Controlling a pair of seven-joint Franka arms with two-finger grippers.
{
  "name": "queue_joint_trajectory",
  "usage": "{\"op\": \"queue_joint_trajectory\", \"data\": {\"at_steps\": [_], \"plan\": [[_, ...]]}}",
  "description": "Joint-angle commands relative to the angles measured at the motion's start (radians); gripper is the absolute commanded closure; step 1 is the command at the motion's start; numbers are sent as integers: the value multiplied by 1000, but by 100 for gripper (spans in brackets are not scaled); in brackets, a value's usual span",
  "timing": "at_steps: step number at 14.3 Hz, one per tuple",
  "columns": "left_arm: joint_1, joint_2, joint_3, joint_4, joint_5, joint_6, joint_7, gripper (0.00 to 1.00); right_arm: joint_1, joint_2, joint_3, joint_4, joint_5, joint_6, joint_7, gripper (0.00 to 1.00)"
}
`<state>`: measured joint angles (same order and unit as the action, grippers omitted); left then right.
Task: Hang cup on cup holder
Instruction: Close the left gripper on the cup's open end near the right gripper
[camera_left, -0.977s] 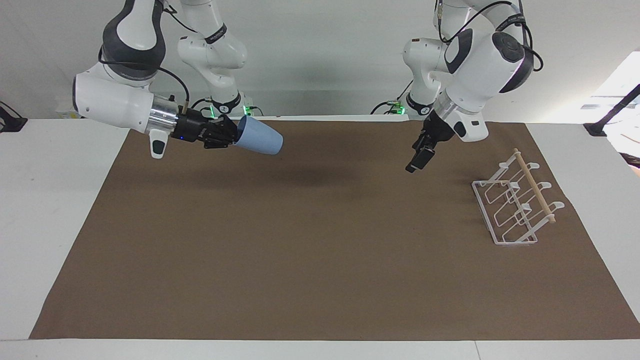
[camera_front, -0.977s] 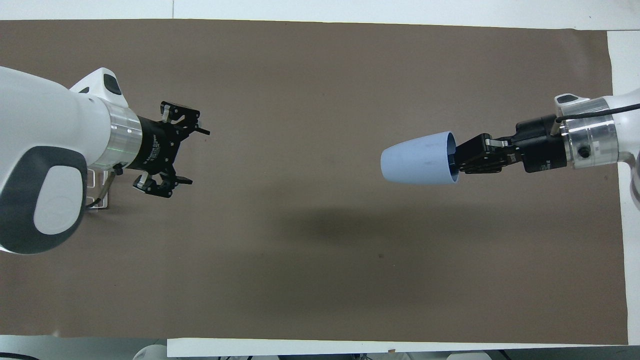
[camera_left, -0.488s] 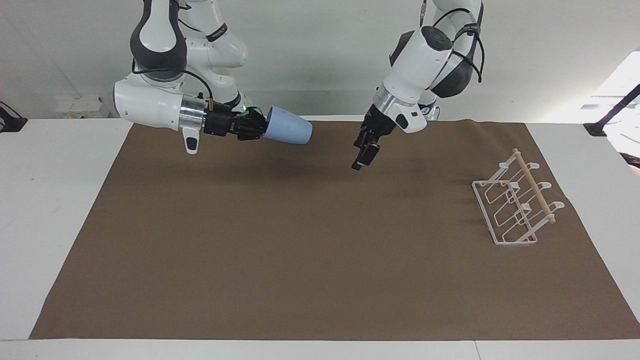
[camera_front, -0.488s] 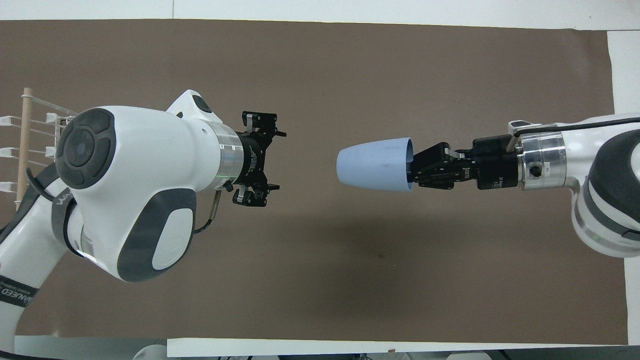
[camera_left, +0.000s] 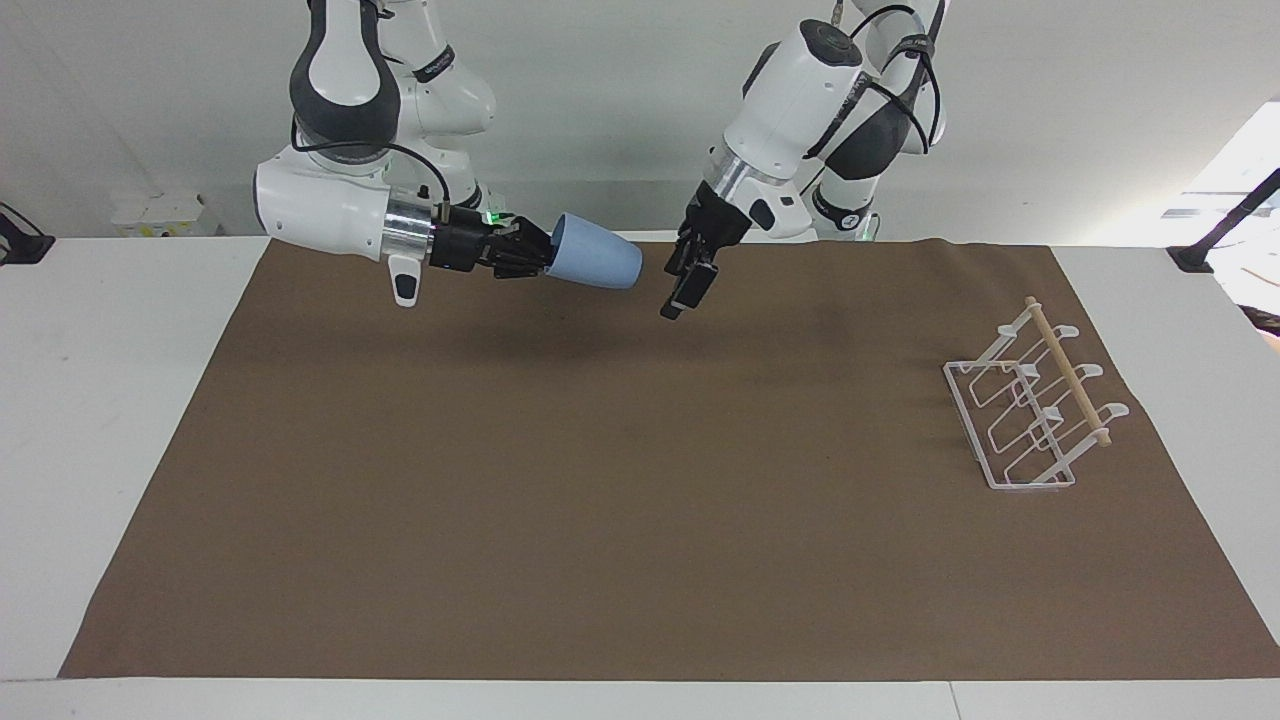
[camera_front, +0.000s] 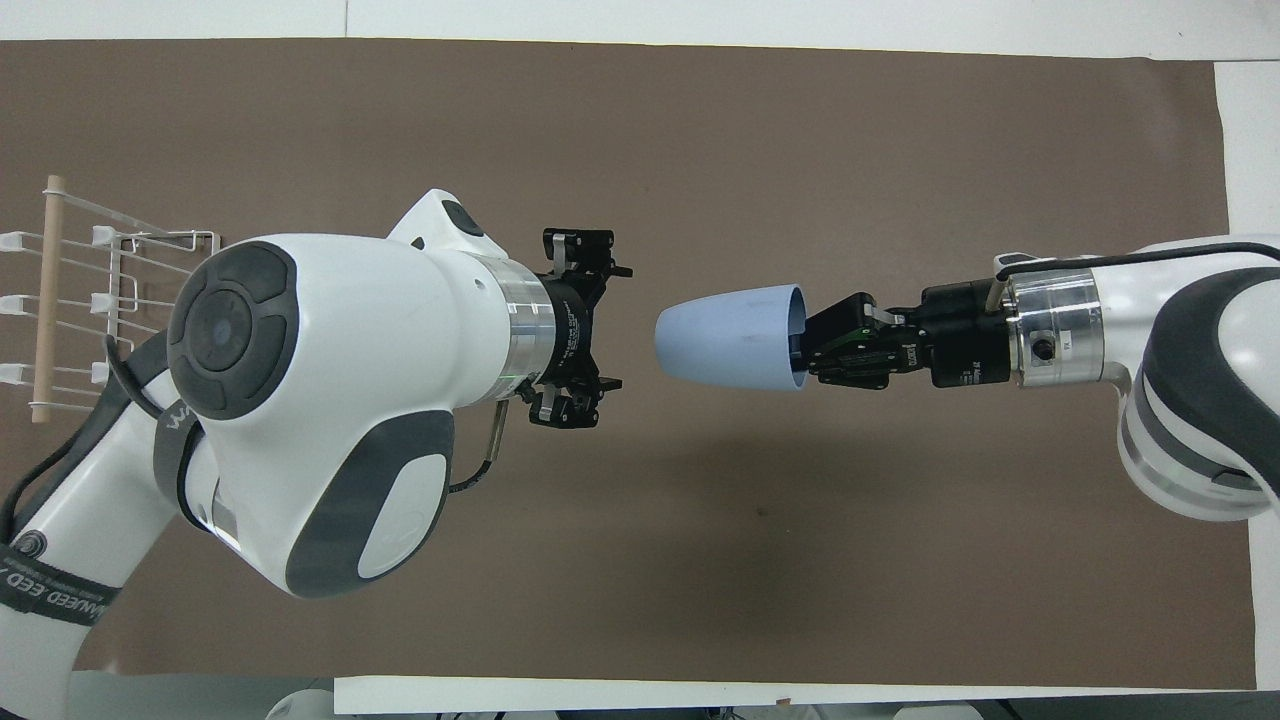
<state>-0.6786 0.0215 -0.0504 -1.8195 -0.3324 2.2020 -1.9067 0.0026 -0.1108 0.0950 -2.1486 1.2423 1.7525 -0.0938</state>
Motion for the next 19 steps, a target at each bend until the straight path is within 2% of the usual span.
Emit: {"op": "queue_joint_trajectory", "data": {"at_steps": [1, 12, 19], "plan": [[-28, 20, 10, 31, -7, -1, -40, 0, 4, -24, 3, -28, 29, 19, 8, 100], [-136, 27, 10, 32, -10, 100, -138, 0, 13, -24, 3, -28, 29, 24, 11, 100], [-147, 78, 10, 106, -11, 117, -204, 1, 11, -23, 3, -28, 28, 21, 11, 100]]}}
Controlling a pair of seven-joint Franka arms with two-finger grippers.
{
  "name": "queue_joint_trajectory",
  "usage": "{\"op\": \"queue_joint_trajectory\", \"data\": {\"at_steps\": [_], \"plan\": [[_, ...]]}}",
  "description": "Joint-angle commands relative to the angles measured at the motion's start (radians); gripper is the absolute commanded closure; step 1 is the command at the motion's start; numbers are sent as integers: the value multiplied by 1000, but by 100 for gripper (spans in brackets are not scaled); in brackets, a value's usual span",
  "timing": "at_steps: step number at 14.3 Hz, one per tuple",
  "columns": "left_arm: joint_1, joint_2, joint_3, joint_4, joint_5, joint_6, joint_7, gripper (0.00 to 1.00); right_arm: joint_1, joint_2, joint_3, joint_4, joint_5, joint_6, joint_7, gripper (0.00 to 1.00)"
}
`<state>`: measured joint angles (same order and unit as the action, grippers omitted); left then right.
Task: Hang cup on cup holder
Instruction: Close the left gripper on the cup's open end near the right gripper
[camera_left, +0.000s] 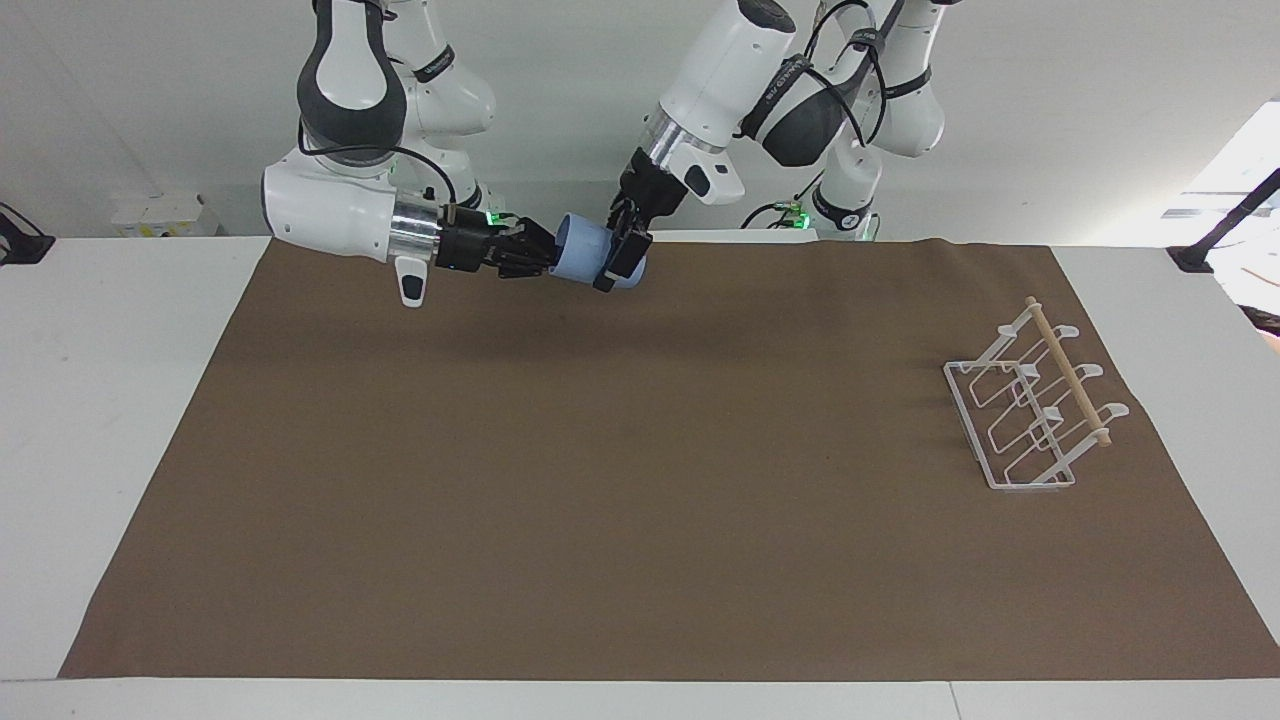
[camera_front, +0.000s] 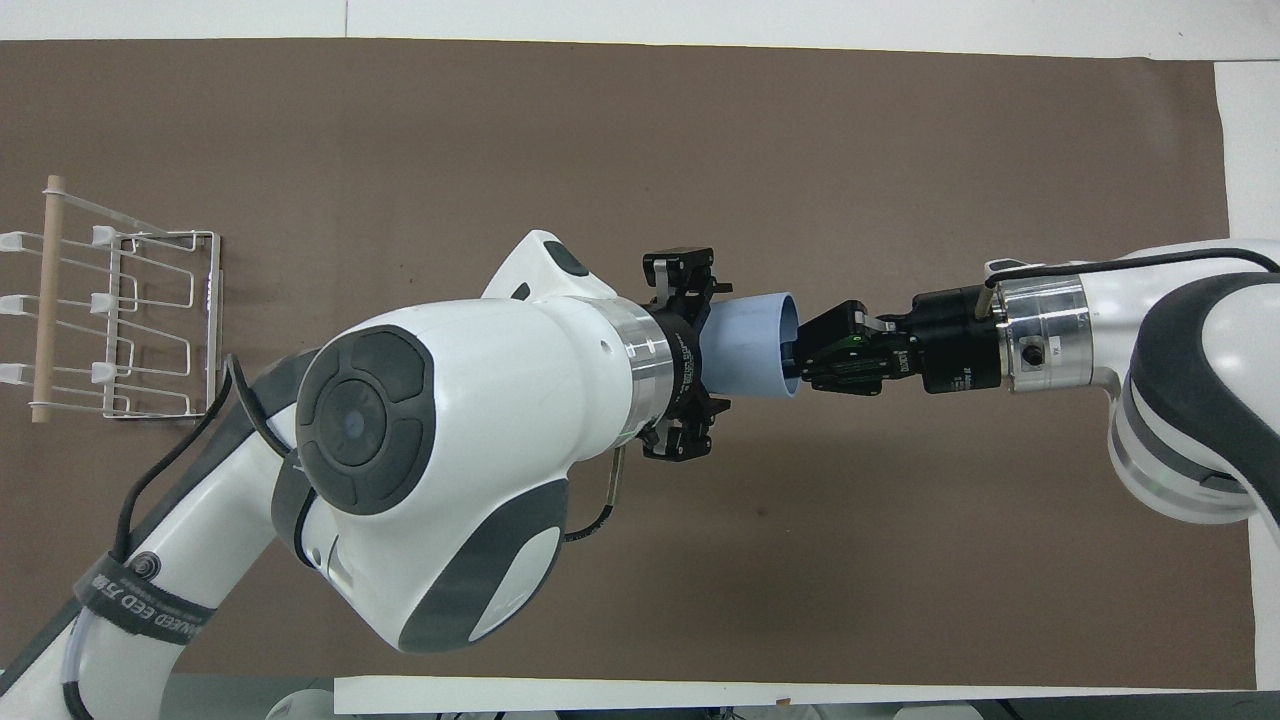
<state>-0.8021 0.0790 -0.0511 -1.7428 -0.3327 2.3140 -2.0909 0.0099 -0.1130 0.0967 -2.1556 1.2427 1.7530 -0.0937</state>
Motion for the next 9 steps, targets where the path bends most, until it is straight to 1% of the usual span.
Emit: {"op": "queue_joint_trajectory", "data": {"at_steps": [1, 2, 3, 4, 5, 6, 7, 8, 9], "plan": [[-31, 21, 10, 26, -11, 1, -20, 5, 2, -20, 1, -20, 27, 20, 11, 100], [-32, 21, 11, 22, -9, -5, -20, 16, 2, -22, 1, -20, 27, 17, 11, 100], [-32, 21, 11, 20, -9, -7, -20, 35, 1, -21, 1, -21, 27, 16, 11, 100], [-32, 21, 11, 22, -8, -8, -18, 57, 1, -20, 1, -20, 27, 16, 9, 100], [-32, 21, 11, 22, -6, -8, -17, 73, 1, -20, 1, -20, 27, 16, 9, 100], [-32, 21, 11, 22, -2, -8, -15, 87, 1, -20, 1, -20, 27, 16, 9, 100], [-32, 21, 11, 22, 1, -14, -12, 96, 1, -20, 0, -20, 27, 14, 9, 100], [-32, 21, 11, 22, 1, -16, -9, 100, 1, -20, 1, -20, 27, 16, 9, 100], [-32, 21, 11, 26, 1, -21, -9, 100, 1, -20, 1, -20, 27, 16, 11, 100]]}}
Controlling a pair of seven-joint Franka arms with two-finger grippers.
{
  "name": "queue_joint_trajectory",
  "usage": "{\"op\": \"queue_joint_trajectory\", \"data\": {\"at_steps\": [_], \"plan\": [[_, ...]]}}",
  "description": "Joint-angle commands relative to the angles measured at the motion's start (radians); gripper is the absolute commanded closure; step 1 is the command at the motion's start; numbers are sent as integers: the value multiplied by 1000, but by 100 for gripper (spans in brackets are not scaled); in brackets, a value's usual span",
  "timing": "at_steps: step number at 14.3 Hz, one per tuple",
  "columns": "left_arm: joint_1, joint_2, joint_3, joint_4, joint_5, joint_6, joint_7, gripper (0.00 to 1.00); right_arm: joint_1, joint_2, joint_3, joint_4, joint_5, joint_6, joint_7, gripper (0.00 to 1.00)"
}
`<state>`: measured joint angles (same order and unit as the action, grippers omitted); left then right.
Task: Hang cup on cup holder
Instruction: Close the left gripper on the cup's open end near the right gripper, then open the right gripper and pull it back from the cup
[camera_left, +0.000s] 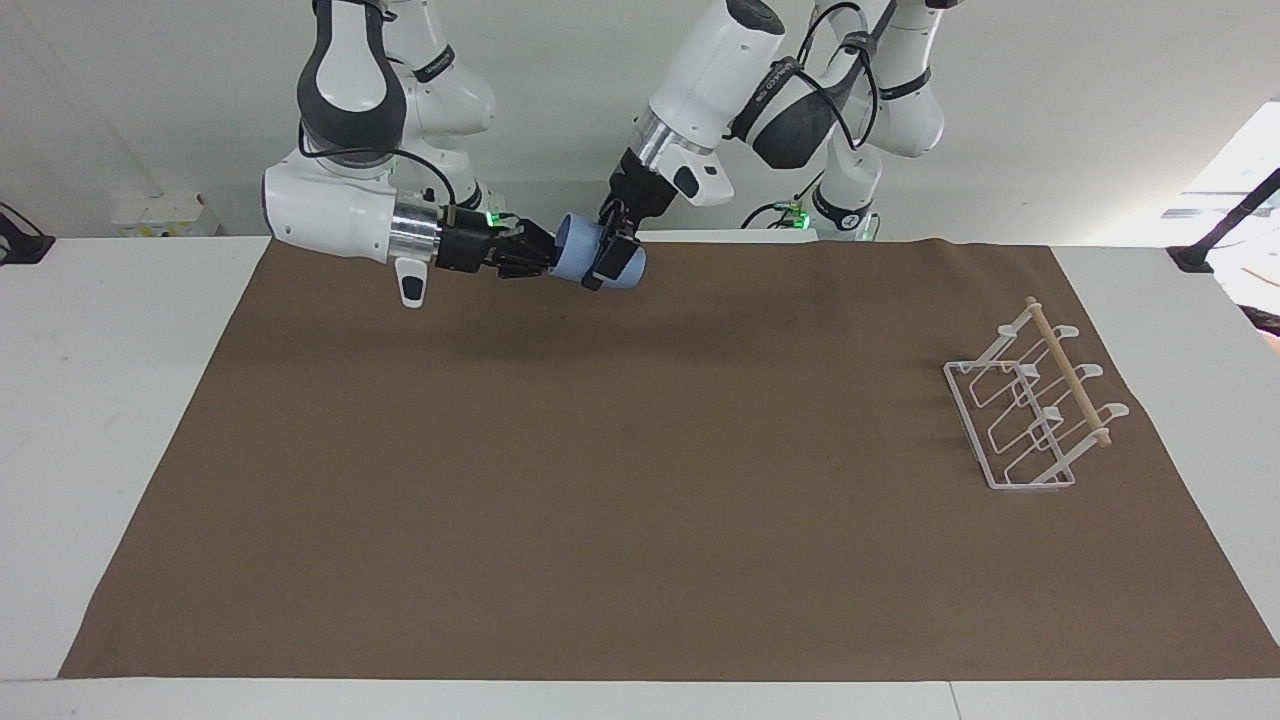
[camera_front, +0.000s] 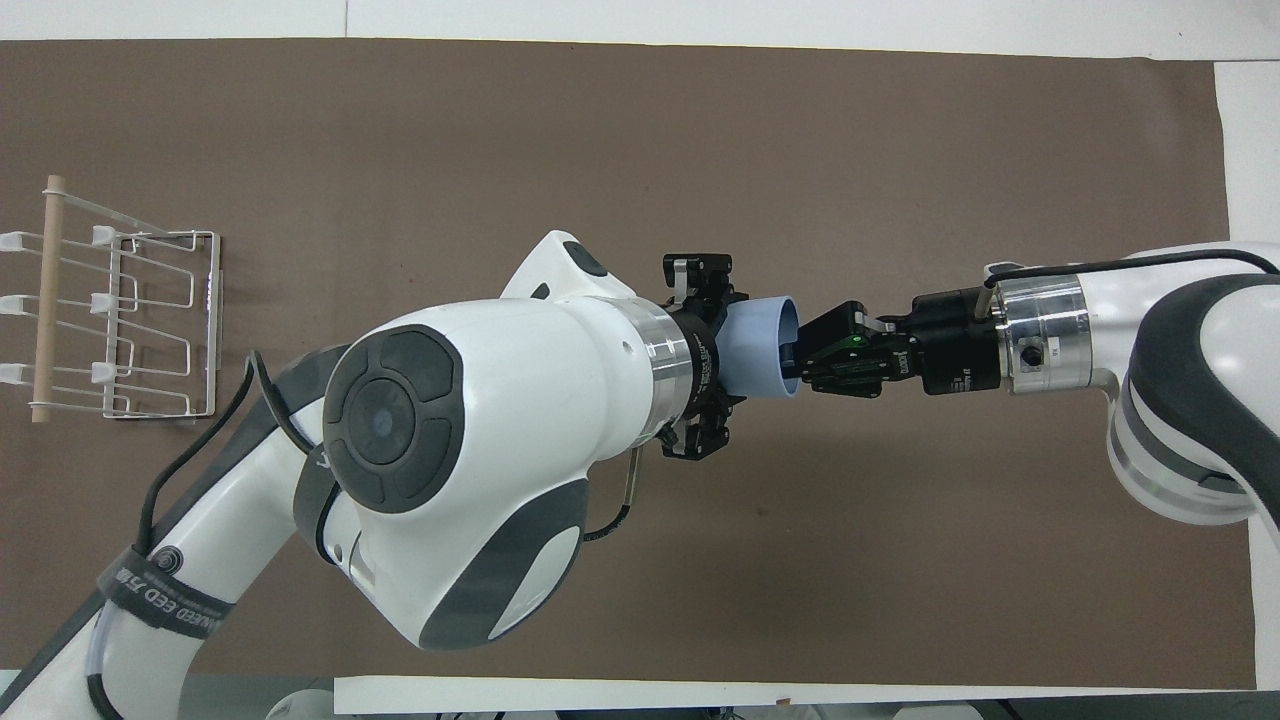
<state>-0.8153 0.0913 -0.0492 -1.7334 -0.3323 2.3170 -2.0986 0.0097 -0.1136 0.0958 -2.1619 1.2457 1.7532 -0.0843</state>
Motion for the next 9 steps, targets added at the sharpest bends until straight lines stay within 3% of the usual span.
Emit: {"op": "queue_joint_trajectory", "data": {"at_steps": [1, 2, 3, 4, 7, 9], "plan": [[-19, 8, 9, 21, 2, -45, -1, 100, 1, -20, 2, -13, 24, 16, 1, 100], [-18, 8, 11, 28, 6, -68, 2, 100, 1, -20, 1, -13, 23, 14, 1, 88], [-13, 10, 11, 46, 6, -88, 2, 100, 3, -20, 1, -13, 23, 19, 1, 38], [-10, 16, 11, 55, 6, -99, 2, 100, 1, -20, 1, -10, 21, 19, 4, 2], [-4, 16, 12, 60, 7, -102, 2, 100, -7, -20, -1, 4, 5, 20, 12, 1], [-2, 15, 22, 67, 47, -174, 5, 100, -8, -18, -2, 40, -93, 23, 14, 1]]}}
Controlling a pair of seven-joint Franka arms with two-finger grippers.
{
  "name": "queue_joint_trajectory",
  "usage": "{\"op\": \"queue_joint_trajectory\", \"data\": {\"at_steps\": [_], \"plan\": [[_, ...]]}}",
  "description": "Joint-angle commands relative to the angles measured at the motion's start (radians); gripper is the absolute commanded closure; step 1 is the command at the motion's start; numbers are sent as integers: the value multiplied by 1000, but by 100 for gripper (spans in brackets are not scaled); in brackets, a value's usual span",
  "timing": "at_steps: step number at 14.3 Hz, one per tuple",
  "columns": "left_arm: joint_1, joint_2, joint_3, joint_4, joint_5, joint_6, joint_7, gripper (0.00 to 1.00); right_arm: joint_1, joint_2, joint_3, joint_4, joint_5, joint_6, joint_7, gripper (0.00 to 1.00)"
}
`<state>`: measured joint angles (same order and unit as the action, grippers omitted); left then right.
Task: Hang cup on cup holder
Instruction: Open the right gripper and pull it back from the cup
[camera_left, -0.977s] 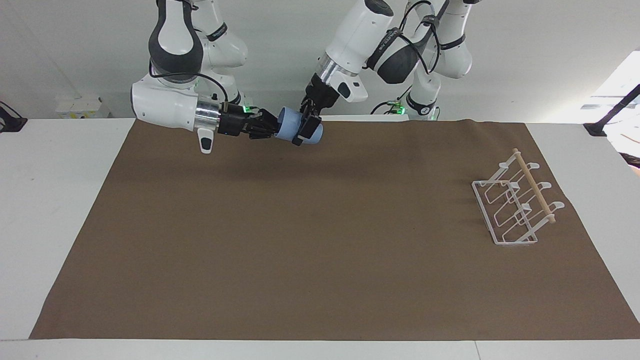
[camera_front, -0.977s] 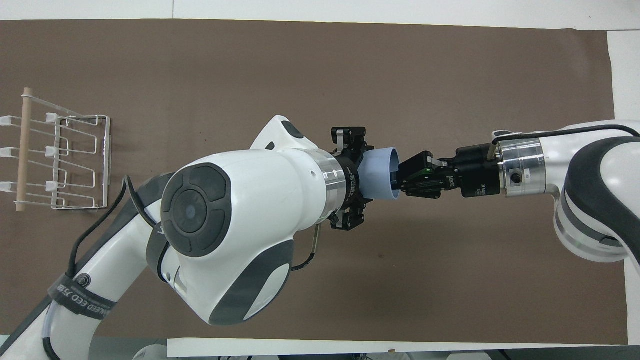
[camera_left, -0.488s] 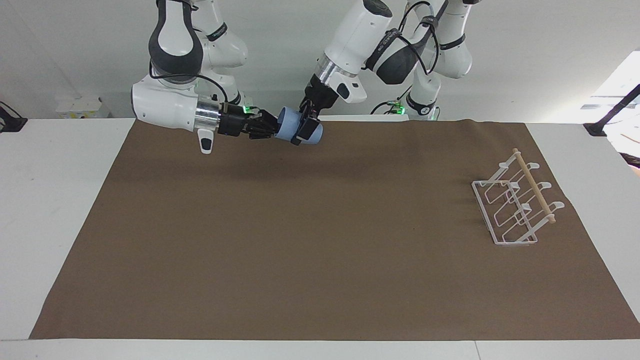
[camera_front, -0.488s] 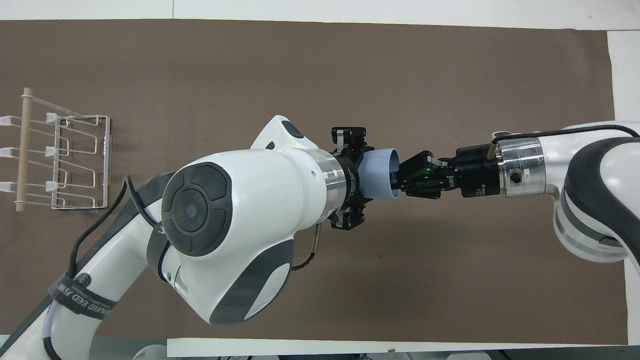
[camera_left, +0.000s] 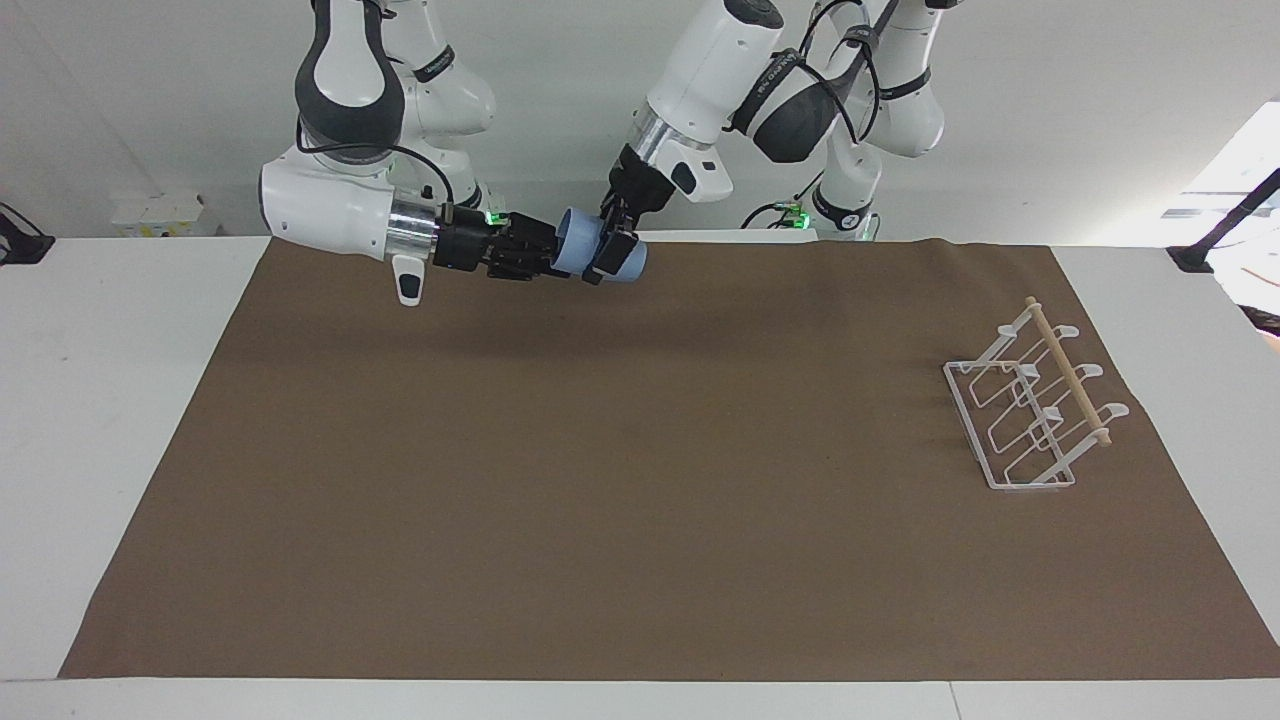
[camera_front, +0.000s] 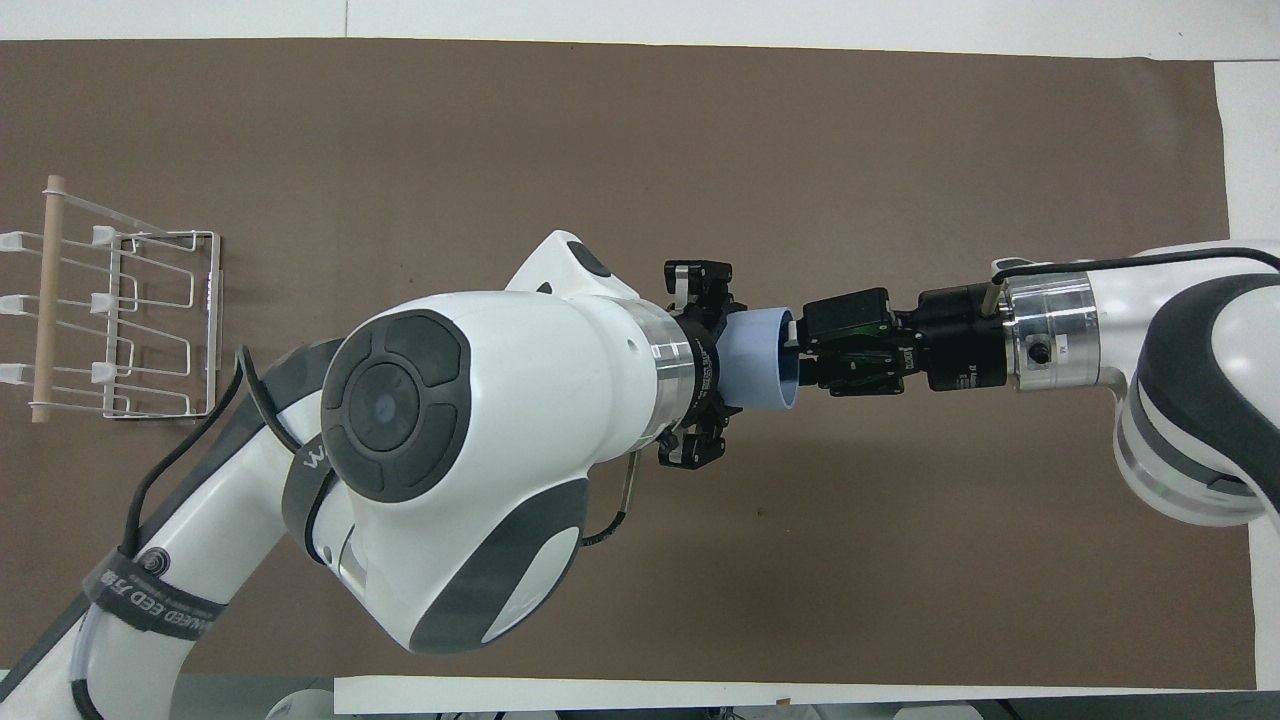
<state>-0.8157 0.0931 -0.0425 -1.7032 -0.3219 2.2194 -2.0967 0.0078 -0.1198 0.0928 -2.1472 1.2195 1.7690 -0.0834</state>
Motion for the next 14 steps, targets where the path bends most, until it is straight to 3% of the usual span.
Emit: {"op": "queue_joint_trajectory", "data": {"at_steps": [1, 5, 11, 14], "plan": [[-2, 11, 16, 51, 93, -130, 3, 100, -6, -14, 1, 53, -146, 7, 13, 1], [78, 10, 16, 86, 255, -367, 27, 100, -9, -18, -5, 93, -407, 7, 11, 1], [182, -1, 18, 76, 726, -599, 56, 100, -43, -14, -8, 144, -892, 46, 13, 1], [191, 0, 18, -7, 929, -681, 80, 100, -95, -12, -7, 211, -1104, -6, 11, 1]]}}
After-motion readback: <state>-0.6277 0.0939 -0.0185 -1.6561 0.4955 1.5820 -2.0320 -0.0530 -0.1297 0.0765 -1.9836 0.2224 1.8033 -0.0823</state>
